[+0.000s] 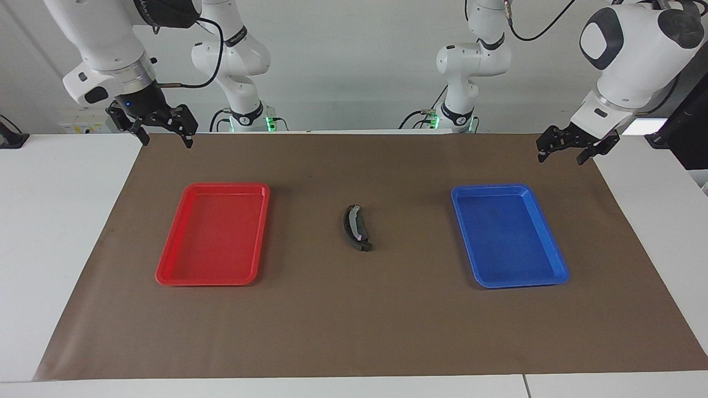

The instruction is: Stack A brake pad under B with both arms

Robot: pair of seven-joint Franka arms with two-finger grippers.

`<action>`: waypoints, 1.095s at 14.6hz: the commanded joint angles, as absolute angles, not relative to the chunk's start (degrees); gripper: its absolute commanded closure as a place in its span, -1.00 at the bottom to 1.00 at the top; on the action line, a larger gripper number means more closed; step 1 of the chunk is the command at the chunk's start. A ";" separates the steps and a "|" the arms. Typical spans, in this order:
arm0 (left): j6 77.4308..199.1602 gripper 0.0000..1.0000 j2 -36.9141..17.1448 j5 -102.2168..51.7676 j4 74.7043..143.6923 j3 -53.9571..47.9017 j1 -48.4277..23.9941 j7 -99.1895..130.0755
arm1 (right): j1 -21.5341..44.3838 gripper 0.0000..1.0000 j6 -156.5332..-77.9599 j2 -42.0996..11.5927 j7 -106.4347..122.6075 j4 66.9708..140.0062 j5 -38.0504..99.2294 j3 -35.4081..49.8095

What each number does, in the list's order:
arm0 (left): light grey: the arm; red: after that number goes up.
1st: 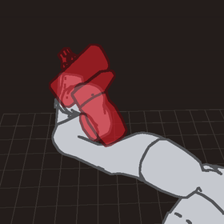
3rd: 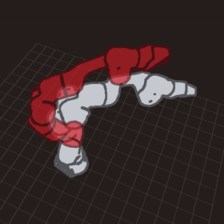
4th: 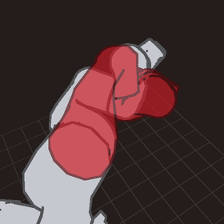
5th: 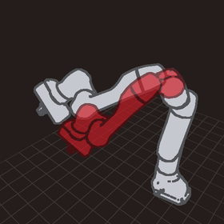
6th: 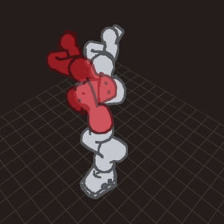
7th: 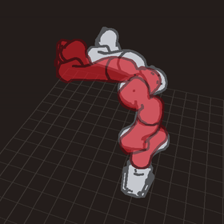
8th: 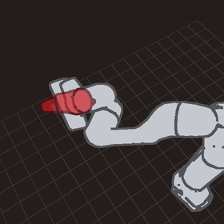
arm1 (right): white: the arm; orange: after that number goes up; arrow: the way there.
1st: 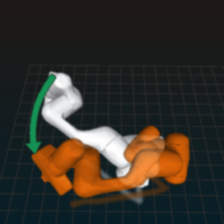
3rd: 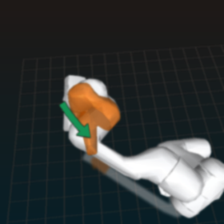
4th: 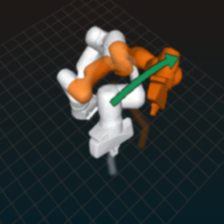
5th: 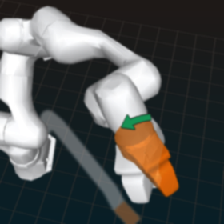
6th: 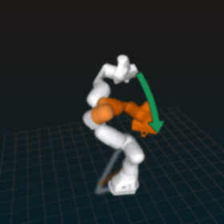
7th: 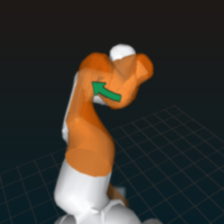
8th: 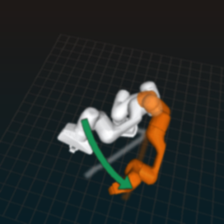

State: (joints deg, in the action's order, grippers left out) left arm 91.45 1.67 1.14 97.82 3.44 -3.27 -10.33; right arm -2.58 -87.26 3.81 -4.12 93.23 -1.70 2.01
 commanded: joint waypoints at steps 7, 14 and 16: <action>91.67 -0.98 1.49 1.67 97.47 3.25 -3.25 -10.46 | -3.08 -0.99 -86.66 3.25 -3.95 92.20 -1.93 2.29; 92.02 -0.98 1.49 1.67 97.65 3.34 -3.25 -10.46 | -2.99 -0.99 -86.66 3.34 -3.87 92.29 -1.85 2.37; 92.11 -0.98 1.49 1.67 97.65 3.34 -3.25 -10.46 | -2.99 -0.99 -86.84 3.25 -3.96 92.29 -1.93 2.37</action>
State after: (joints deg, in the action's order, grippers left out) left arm 91.54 1.67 1.14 97.82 3.43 -3.27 -10.33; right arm -2.62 -87.26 3.78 -4.12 93.18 -1.70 1.99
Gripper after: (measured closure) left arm 0.009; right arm 0.004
